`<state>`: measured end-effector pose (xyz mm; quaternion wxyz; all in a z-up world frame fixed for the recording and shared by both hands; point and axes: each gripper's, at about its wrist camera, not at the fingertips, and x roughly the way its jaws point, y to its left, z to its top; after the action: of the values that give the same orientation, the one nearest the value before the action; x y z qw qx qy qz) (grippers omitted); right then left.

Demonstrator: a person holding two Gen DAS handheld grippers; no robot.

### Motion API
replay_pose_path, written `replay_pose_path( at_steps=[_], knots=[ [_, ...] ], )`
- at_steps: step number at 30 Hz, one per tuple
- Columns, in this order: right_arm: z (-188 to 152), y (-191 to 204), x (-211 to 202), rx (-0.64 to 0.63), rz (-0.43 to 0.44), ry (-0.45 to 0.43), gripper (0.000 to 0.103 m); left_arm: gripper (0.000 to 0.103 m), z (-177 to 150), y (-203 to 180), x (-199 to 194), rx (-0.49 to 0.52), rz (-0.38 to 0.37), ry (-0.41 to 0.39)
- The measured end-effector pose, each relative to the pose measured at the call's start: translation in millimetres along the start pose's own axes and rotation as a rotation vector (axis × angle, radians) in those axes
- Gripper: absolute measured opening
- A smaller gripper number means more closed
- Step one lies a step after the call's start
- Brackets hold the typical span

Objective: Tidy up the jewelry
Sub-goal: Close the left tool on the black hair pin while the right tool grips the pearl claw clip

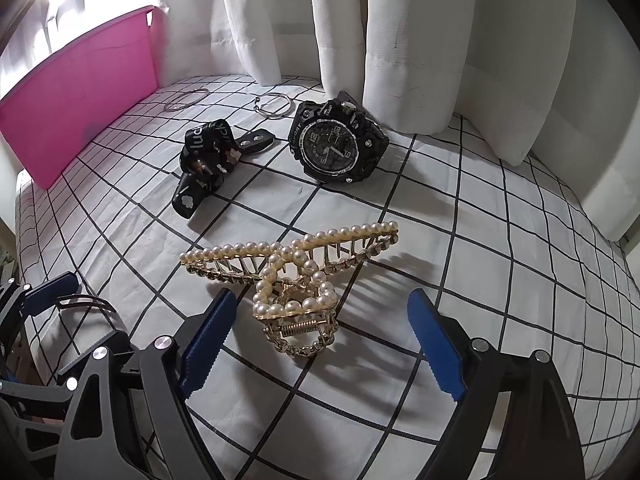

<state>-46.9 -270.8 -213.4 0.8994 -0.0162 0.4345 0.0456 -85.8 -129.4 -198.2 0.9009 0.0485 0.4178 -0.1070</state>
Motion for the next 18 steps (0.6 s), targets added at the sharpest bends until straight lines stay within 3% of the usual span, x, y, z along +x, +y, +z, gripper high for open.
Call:
replay_pose_path(
  at_steps=[3, 6, 13, 14, 18],
  knots=[
    [0.7, 0.6, -1.1, -0.008, 0.006, -0.002, 0.076, 0.067, 0.2, 2.2, -1.1, -0.004, 0.005, 0.001],
    [1.7, 0.6, -1.5, -0.006, 0.005, -0.004, 0.07, 0.051, 0.7, 4.4, -2.8, -0.011, 0.015, -0.002],
    [2.5, -1.0, -4.2, 0.001, -0.002, -0.016, 0.041, 0.003, 2.3, 7.0, -3.1, -0.013, 0.025, 0.0],
    [2.6, -0.6, -5.1, 0.0, -0.001, -0.019, 0.031, 0.003, 2.3, 7.6, -3.1, -0.015, 0.022, 0.002],
    [2.4, -0.8, -6.2, 0.006, -0.001, -0.02, 0.031, 0.003, 3.6, 9.3, -3.3, -0.018, 0.018, 0.007]
  ],
)
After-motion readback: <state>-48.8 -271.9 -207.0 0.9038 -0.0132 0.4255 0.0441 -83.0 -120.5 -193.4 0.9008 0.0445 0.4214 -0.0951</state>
